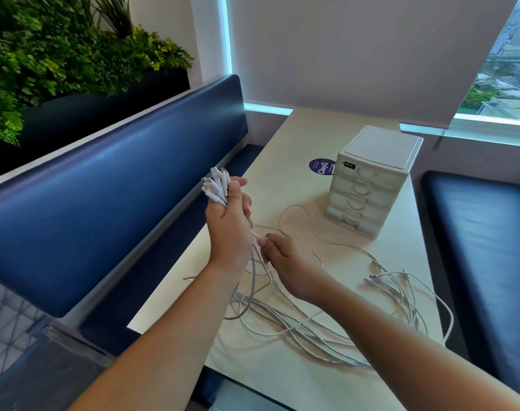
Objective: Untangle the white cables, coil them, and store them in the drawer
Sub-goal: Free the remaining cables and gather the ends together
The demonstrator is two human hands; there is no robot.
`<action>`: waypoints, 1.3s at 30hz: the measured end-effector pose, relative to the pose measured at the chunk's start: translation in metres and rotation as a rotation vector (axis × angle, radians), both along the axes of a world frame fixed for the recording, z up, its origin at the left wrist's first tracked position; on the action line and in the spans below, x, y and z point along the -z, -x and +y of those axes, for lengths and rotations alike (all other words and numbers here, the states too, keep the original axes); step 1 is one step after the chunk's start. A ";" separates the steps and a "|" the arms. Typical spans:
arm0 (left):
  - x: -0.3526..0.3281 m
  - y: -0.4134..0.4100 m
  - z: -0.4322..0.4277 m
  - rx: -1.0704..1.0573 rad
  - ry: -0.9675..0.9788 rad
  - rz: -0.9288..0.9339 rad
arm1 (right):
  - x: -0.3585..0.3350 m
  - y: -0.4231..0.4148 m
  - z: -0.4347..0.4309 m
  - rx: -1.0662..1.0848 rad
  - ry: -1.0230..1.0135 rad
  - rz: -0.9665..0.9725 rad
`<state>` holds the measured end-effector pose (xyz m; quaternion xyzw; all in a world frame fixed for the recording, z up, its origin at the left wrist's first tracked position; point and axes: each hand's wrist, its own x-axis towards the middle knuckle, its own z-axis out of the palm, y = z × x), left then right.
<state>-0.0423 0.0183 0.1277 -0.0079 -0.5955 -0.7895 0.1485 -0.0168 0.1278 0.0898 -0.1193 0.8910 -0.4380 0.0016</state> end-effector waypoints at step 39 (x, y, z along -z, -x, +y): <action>-0.058 0.032 -0.071 -0.260 -0.002 0.184 | 0.056 0.008 0.123 0.147 -0.446 -0.153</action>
